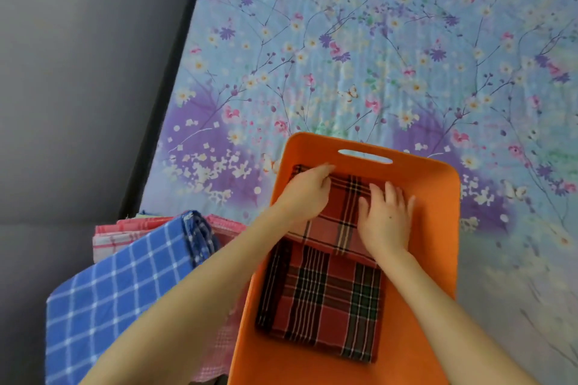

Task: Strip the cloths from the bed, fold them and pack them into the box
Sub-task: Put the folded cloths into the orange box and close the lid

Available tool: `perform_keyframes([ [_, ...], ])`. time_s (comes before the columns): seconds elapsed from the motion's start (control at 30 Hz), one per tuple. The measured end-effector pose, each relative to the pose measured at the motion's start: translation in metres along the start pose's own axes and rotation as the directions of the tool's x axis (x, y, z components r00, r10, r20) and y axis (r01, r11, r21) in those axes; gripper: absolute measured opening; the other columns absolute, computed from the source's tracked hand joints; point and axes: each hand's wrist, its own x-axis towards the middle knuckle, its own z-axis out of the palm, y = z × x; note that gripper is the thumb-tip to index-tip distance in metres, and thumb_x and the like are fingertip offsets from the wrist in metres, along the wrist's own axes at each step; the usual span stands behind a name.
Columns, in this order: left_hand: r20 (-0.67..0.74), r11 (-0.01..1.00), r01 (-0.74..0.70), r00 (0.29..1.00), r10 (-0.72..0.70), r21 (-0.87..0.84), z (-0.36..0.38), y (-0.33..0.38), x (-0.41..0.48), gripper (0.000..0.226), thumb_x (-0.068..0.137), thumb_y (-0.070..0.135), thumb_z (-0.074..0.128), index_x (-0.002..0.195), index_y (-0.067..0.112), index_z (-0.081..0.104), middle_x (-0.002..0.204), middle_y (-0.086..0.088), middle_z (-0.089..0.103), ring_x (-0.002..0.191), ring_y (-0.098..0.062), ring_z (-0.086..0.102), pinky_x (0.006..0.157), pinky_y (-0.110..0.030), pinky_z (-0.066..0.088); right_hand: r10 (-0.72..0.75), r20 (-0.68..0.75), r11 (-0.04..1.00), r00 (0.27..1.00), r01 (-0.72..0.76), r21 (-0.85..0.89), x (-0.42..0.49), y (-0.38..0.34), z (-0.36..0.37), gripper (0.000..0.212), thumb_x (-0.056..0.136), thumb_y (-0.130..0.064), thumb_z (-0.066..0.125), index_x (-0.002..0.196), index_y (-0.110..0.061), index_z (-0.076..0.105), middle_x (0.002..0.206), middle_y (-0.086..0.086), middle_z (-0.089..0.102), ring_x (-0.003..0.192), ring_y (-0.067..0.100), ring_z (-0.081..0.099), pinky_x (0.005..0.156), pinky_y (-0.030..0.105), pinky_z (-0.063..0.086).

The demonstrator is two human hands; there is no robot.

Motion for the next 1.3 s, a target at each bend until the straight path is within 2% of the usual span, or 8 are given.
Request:
perform_keyframes([
  [0.2,-0.405,0.944,-0.036,0.908,-0.106,-0.327,-0.103,-0.035,-0.104,0.028,0.097,0.01,0.046,0.121,0.012,0.06,0.112,0.0,0.066,0.103,-0.01,0.059,0.083,-0.012,0.042,-0.22,-0.215,0.796,0.952,0.302,0.524,-0.082,-0.113,-0.072,0.034,0.096,-0.02,0.042,0.119,-0.003,0.061,0.116,0.008,0.062,0.11,0.021,0.056,0.098,0.026,0.038],
  [0.37,-0.684,0.867,0.385,0.54,-0.49,-0.318,-0.122,-0.146,-0.214,0.03,0.093,0.017,0.045,0.119,0.013,0.06,0.116,-0.004,0.064,0.106,-0.022,0.058,0.086,-0.029,0.043,-0.479,0.23,0.783,0.847,0.295,0.547,-0.143,-0.198,-0.058,0.039,0.1,-0.024,0.041,0.137,-0.012,0.041,0.131,0.006,0.049,0.121,0.022,0.048,0.099,0.03,0.038],
  [0.57,-0.295,0.411,0.696,0.288,-0.911,-0.588,-0.059,-0.241,-0.313,0.058,0.095,0.048,0.041,0.133,0.004,0.044,0.13,-0.02,0.052,0.114,-0.038,0.051,0.088,-0.045,0.046,-0.191,0.628,0.978,0.754,0.092,0.187,-0.147,-0.225,0.0,0.074,0.1,-0.035,0.04,0.15,-0.007,-0.007,0.142,0.023,0.038,0.117,0.036,0.052,0.088,0.038,0.046],
  [0.7,0.078,0.053,0.36,0.341,-0.937,-0.931,-0.035,-0.246,-0.331,0.061,0.088,0.059,0.049,0.118,0.006,0.051,0.115,-0.013,0.058,0.1,-0.032,0.058,0.078,-0.045,0.053,-0.108,0.663,0.991,0.74,0.026,0.132,-0.149,-0.223,0.012,0.074,0.099,-0.04,0.038,0.15,-0.003,-0.002,0.132,0.022,0.05,0.111,0.035,0.056,0.075,0.034,0.043],
  [0.9,0.043,0.093,0.378,0.335,-0.941,-0.921,-0.048,-0.241,-0.325,0.053,0.085,0.057,0.056,0.105,0.008,0.05,0.108,-0.01,0.059,0.091,-0.026,0.056,0.088,-0.044,0.048,-0.09,0.587,0.99,0.805,0.009,0.139,-0.152,-0.223,0.015,0.058,0.093,-0.047,0.047,0.127,-0.001,0.041,0.116,0.014,0.059,0.104,0.034,0.059,0.07,0.032,0.043],
  [1.07,0.213,-0.123,0.223,0.444,-0.87,-0.967,-0.07,-0.237,-0.318,0.052,0.077,0.048,0.071,0.109,0.017,0.044,0.099,-0.006,0.056,0.093,-0.024,0.056,0.092,-0.043,0.043,-0.021,0.729,0.772,0.684,-0.453,0.446,-0.144,-0.218,0.019,0.049,0.081,-0.028,0.071,0.119,-0.007,0.049,0.111,0.012,0.063,0.092,0.028,0.064,0.072,0.041,0.056],
  [1.17,0.186,-0.097,0.202,0.486,-0.854,-0.975,-0.077,-0.24,-0.318,0.058,0.072,0.042,0.077,0.116,0.013,0.051,0.103,-0.009,0.066,0.094,-0.026,0.065,0.092,-0.045,0.049,-0.035,0.76,0.652,0.649,-0.562,0.51,-0.149,-0.214,0.009,0.04,0.08,-0.006,0.071,0.115,-0.005,0.053,0.111,0.017,0.064,0.092,0.032,0.066,0.076,0.049,0.057],
  [1.3,-0.08,0.163,0.124,0.497,-0.864,-0.979,-0.096,-0.217,-0.322,0.032,0.082,0.033,0.071,0.104,0.013,0.06,0.094,-0.008,0.07,0.083,-0.025,0.068,0.073,-0.038,0.055,-0.127,0.59,0.62,0.797,-0.4,0.675,-0.159,-0.214,-0.029,0.02,0.084,0.003,0.063,0.092,-0.015,0.058,0.108,0.024,0.062,0.1,0.036,0.062,0.09,0.051,0.051],
])
